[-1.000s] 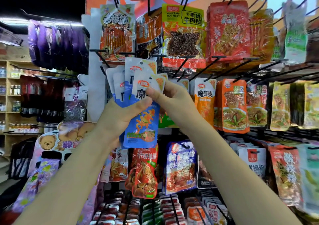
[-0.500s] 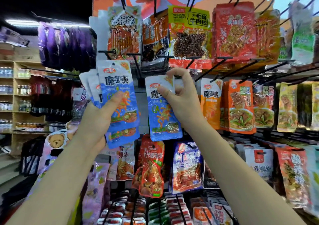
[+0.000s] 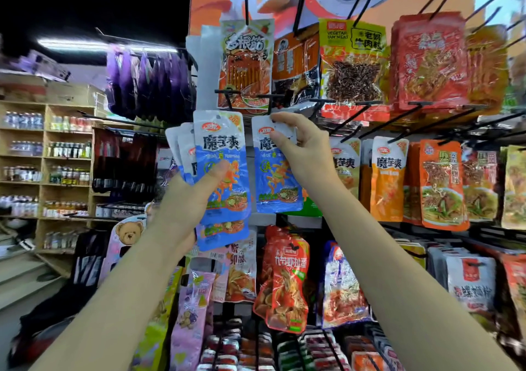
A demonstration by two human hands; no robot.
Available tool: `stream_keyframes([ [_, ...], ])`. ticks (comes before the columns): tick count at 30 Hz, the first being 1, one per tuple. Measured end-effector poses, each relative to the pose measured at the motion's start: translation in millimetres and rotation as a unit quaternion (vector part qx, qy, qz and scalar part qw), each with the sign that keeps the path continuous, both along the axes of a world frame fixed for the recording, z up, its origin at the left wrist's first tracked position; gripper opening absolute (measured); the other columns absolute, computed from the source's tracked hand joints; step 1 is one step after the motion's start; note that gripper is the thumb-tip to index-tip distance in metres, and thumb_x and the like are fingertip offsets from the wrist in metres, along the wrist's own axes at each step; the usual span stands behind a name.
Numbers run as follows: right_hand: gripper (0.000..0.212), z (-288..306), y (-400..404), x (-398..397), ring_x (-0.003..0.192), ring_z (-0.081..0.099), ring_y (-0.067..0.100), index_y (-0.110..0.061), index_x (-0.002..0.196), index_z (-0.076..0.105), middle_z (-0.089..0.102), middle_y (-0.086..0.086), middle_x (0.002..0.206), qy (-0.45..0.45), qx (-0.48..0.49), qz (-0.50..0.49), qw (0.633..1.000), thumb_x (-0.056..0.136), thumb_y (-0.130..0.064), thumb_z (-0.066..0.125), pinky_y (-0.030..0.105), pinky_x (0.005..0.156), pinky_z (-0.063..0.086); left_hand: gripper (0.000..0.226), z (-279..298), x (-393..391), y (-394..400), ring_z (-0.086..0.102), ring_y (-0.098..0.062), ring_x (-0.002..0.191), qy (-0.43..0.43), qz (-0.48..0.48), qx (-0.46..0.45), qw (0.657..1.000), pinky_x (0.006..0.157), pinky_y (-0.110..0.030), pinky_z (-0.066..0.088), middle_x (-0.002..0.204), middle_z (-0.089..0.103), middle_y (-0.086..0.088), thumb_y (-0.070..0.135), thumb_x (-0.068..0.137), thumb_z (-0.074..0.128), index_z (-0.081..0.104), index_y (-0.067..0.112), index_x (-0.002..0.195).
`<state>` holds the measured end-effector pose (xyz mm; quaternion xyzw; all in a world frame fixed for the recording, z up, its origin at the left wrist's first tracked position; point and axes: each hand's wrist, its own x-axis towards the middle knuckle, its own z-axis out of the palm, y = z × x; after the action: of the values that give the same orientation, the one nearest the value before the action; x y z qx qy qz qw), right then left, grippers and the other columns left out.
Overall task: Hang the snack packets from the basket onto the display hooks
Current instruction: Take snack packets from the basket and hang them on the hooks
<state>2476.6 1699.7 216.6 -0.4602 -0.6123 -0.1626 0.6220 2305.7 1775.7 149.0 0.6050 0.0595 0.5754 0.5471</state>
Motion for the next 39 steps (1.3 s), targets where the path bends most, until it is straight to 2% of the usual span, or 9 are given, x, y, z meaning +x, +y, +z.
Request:
stream_keyframes([
  [5, 0.03, 2.7, 2.8, -8.5, 0.136, 0.045, 0.011, -0.02, 0.129, 0.063, 0.058, -0.009, 0.135, 0.01, -0.002, -0.012, 1.0, 0.1, -0.019, 0.063, 0.024, 0.102, 0.041, 0.03, -0.8, 1.3, 4.9, 0.075, -0.034, 0.091, 0.004, 0.001, 0.005, 1.0, 0.075, -0.053, 0.062, 0.104, 0.077, -0.012, 0.038, 0.072, 0.074, 0.073, 0.025, 0.099],
  [10, 0.037, 1.7, 8.5, -2.0, 0.102, 0.056, 0.013, -0.016, 0.135, 0.061, 0.06, 0.005, 0.138, 0.036, -0.047, -0.039, 0.997, 0.099, -0.022, 0.065, 0.007, 0.072, 0.046, 0.025, -2.2, 1.4, 9.7, 0.076, -0.03, 0.082, 0.005, -0.023, 0.01, 1.0, 0.061, -0.046, 0.063, 0.1, 0.078, -0.011, 0.028, 0.08, 0.074, 0.073, 0.019, 0.103],
  [13, 0.029, -3.1, 5.1, -1.6, 0.099, 0.056, 0.016, -0.015, 0.126, 0.069, 0.062, 0.002, 0.113, -0.034, -0.023, -0.153, 0.987, 0.1, -0.024, 0.063, 0.023, 0.086, 0.046, 0.027, -1.9, 1.9, 9.4, 0.076, -0.029, 0.085, -0.001, -0.033, 0.021, 0.999, 0.066, -0.044, 0.063, 0.1, 0.078, -0.008, 0.026, 0.079, 0.074, 0.074, 0.02, 0.105],
  [17, 0.035, -12.3, -12.9, -12.0, 0.072, 0.051, 0.011, -0.003, 0.092, 0.073, 0.056, 0.009, 0.074, -0.02, 0.081, -0.119, 0.989, 0.103, -0.031, 0.055, 0.021, 0.064, 0.038, 0.031, 0.1, 6.3, 4.1, 0.076, -0.03, 0.076, -0.003, -0.056, 0.018, 0.998, 0.061, -0.04, 0.061, 0.092, 0.078, -0.011, 0.026, 0.071, 0.076, 0.076, 0.014, 0.1],
  [21, 0.03, -19.1, -11.1, -24.7, 0.08, 0.069, 0.017, -0.011, 0.108, 0.064, 0.07, 0.009, 0.092, 0.022, -0.076, 0.028, 0.996, 0.096, -0.038, 0.066, 0.031, 0.064, 0.055, 0.033, 0.8, 17.3, -2.3, 0.076, -0.033, 0.084, 0.015, -0.055, 0.045, 0.997, 0.069, -0.043, 0.062, 0.097, 0.078, -0.012, 0.03, 0.073, 0.079, 0.076, 0.013, 0.101],
  [25, 0.019, -17.0, -8.9, -6.7, 0.097, 0.069, 0.019, -0.023, 0.108, 0.058, 0.069, 0.001, 0.106, 0.053, -0.049, 0.019, 0.997, 0.096, -0.033, 0.068, 0.048, 0.083, 0.058, 0.026, -0.5, 15.5, -0.2, 0.075, -0.024, 0.071, 0.034, -0.012, -0.007, 0.999, 0.062, -0.038, 0.06, 0.086, 0.078, -0.005, 0.034, 0.091, 0.072, 0.068, 0.014, 0.108],
  [28, 0.032, -16.2, -13.5, 7.8, 0.075, 0.065, 0.012, -0.025, 0.119, 0.049, 0.066, 0.008, 0.098, 0.054, -0.034, 0.012, 0.998, 0.095, -0.027, 0.07, 0.03, 0.065, 0.056, 0.03, -2.6, 7.1, -2.7, 0.071, -0.026, 0.055, 0.04, -0.033, -0.03, 0.998, 0.048, -0.034, 0.057, 0.077, 0.076, -0.013, 0.018, 0.101, 0.052, 0.071, 0.004, 0.082],
  [34, 0.038, -10.6, -11.8, 4.0, 0.045, 0.033, 0.025, -0.034, 0.128, 0.05, 0.041, 0.018, 0.062, -0.011, -0.013, 0.001, 1.0, 0.095, -0.029, 0.069, 0.031, 0.043, 0.03, 0.022, -4.9, 4.5, -3.4, 0.076, -0.031, 0.07, 0.018, -0.058, 0.027, 0.998, 0.052, -0.037, 0.059, 0.091, 0.078, -0.013, 0.021, 0.1, 0.055, 0.066, 0.006, 0.11],
  [39, 0.03, -1.8, -4.1, -1.2, 0.056, 0.026, -0.001, -0.024, 0.13, 0.059, 0.029, -0.017, 0.067, -0.014, -0.001, -0.014, 1.0, 0.1, -0.024, 0.063, 0.011, 0.049, 0.029, 0.028, -6.6, 3.2, -1.9, 0.076, -0.034, 0.075, 0.014, -0.059, 0.04, 0.997, 0.055, -0.038, 0.06, 0.094, 0.078, -0.013, 0.031, 0.087, 0.061, 0.076, 0.011, 0.099],
])
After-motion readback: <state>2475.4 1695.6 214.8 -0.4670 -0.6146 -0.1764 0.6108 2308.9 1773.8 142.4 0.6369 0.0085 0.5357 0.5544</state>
